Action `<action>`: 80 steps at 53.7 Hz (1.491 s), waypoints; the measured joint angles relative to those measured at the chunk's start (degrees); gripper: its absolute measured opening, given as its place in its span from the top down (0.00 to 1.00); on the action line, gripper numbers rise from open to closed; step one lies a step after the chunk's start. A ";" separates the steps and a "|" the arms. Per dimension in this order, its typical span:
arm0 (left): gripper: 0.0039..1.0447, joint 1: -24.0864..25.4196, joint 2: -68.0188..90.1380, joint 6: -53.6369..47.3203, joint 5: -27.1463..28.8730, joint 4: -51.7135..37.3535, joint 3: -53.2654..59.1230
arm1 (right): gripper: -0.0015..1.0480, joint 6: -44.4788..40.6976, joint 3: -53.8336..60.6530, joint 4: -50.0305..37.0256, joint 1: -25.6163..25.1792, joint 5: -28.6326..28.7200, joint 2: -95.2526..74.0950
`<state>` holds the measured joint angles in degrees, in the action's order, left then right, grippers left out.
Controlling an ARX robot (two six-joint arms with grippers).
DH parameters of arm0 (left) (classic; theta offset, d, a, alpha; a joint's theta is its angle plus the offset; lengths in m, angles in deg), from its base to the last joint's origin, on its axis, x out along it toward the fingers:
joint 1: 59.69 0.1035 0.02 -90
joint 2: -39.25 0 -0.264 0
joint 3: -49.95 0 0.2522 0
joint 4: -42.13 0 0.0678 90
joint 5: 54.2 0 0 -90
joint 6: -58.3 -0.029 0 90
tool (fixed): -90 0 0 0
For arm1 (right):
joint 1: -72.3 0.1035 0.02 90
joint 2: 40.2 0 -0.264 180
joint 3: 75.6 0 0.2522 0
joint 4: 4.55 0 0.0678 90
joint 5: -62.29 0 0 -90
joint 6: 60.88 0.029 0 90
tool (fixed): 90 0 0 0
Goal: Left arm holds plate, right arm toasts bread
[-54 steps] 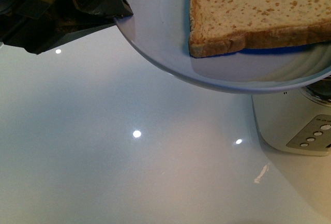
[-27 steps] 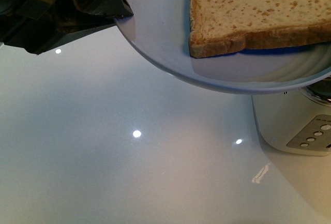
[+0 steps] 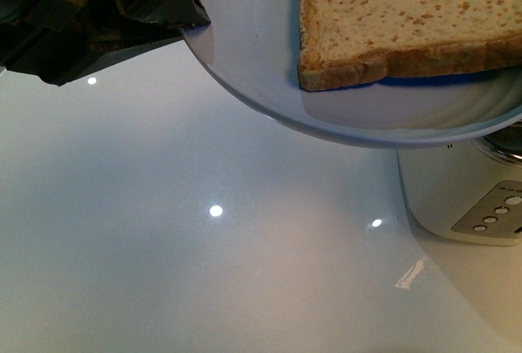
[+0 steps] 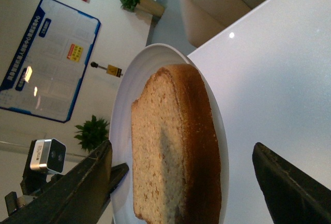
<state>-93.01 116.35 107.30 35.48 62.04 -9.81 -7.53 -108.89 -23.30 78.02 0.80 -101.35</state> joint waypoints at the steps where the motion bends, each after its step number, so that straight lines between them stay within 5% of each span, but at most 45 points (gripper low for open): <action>1: 0.97 0.00 0.00 0.00 -0.02 0.00 0.00 | 0.28 -0.02 0.04 0.00 0.09 0.00 0.00; 16: 0.97 0.00 0.00 0.00 0.00 0.00 0.00 | 0.44 -0.22 0.57 0.37 1.07 -0.20 -0.02; 36: 0.97 0.09 0.00 0.20 0.39 0.09 0.00 | 0.98 -0.52 0.98 0.70 1.33 -0.94 0.00; 60: 0.97 0.00 0.00 0.20 -0.07 0.09 -0.02 | 0.98 -0.63 0.96 3.04 0.26 0.35 2.62; 71: 0.97 0.00 0.00 0.24 -0.07 0.09 -0.02 | 0.98 -1.97 -4.59 7.72 -4.59 1.42 10.34; 80: 0.97 0.00 0.00 0.24 -0.07 0.09 -0.02 | 0.98 -10.01 -9.51 14.16 -8.79 -3.85 13.90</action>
<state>-93.01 116.35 107.54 35.41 62.13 -9.83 -17.54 -118.39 -9.14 69.23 -3.05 -87.45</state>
